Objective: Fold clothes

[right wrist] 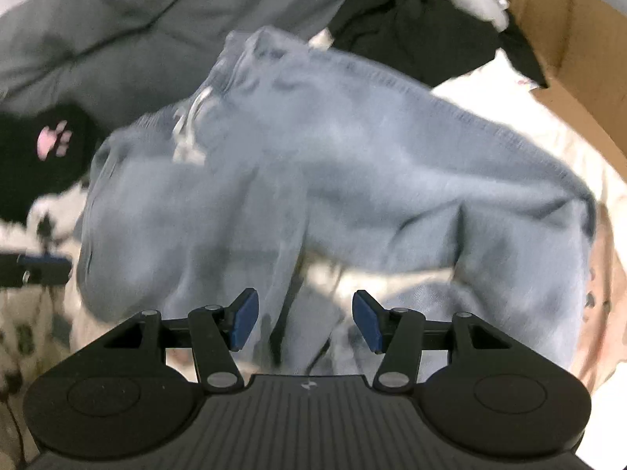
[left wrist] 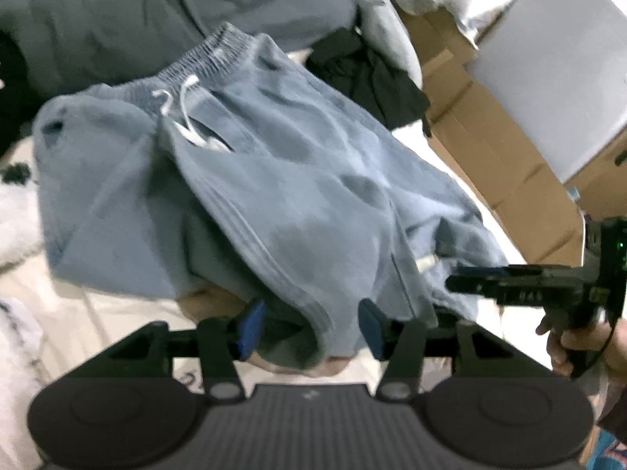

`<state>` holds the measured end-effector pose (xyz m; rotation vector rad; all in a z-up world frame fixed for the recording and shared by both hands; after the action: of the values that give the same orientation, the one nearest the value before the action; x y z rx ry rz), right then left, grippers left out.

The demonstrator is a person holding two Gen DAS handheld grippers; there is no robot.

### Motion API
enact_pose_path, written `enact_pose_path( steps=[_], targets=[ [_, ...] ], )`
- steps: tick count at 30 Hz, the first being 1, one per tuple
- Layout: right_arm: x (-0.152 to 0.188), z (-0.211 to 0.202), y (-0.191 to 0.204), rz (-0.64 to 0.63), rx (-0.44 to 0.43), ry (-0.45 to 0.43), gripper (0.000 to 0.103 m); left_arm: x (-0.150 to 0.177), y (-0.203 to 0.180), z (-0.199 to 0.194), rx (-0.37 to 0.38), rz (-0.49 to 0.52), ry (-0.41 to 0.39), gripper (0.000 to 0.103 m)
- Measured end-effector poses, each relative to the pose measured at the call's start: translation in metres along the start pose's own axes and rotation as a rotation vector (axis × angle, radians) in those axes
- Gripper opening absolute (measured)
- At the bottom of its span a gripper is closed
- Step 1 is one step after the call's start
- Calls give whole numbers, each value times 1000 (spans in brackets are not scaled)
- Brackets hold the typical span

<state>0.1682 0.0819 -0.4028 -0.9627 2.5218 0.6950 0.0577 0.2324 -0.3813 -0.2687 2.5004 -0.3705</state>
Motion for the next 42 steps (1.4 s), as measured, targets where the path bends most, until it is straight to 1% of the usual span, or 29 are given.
enact_pose_path(
  steps=[3, 6, 8, 9, 10, 11, 12, 13, 16, 21, 24, 27, 30, 32, 34, 36, 37, 39, 42],
  targets=[
    [18, 13, 10, -65, 7, 25, 65, 4, -14, 16, -9, 69, 3, 57],
    [26, 30, 18, -107, 14, 39, 65, 10, -21, 34, -24, 103, 25, 52],
    [27, 38, 24, -127, 17, 37, 65, 14, -22, 40, -25, 109, 43, 36],
    [28, 42, 26, -135, 13, 38, 64, 16, -21, 41, -23, 110, 52, 15],
    [29, 45, 29, -144, 9, 38, 61, 18, -21, 42, -22, 111, 61, 10],
    [30, 47, 32, -158, 6, 41, 42, 19, -21, 42, -18, 112, 67, 10],
    [32, 49, 34, -173, 10, 51, 9, 18, -22, 39, -10, 116, 66, 9],
    [34, 49, 35, -176, 17, 66, 4, 18, -23, 35, -7, 122, 66, 9],
    [35, 35, 36, -133, -17, 69, 3, 16, -24, 20, 8, 124, 76, 8],
    [42, -5, 32, -80, -28, 74, 2, 11, -28, -8, 50, 116, 96, 8],
    [46, -36, 27, -64, -9, 78, 2, 10, -35, -27, 123, 80, 122, 8],
    [51, -68, 23, -61, 16, 89, 2, 15, -52, -43, 209, 76, 159, 8],
    [63, -99, 12, -54, 51, 119, 2, 24, -75, -58, 279, 109, 212, 8],
    [74, -119, 5, -33, 75, 141, 2, 28, -89, -70, 292, 173, 234, 9],
    [83, -138, -1, -7, 95, 151, 2, 33, -98, -82, 316, 190, 260, 13],
    [91, -153, -5, 16, 121, 150, 2, 39, -103, -93, 326, 205, 274, 15],
    [95, -161, -7, 27, 135, 148, 2, 41, -104, -99, 322, 220, 278, 12],
    [102, -173, -12, 52, 174, 148, 1, 42, -103, -114, 289, 260, 275, 12],
    [115, -188, -19, 91, 229, 151, 1, 32, -93, -135, 240, 278, 252, 12]
  ],
)
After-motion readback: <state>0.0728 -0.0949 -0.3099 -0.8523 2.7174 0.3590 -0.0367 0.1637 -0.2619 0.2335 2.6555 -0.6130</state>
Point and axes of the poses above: each gripper's, at about its wrist camera, not at the fingertips, and z roughly the way its jaws point, y to its left, x to its underside, the point moved 9 cm from there along z, roughly the way its jaws point, and after that the axes turned 8 degrees about z, right-handed, at the moved point
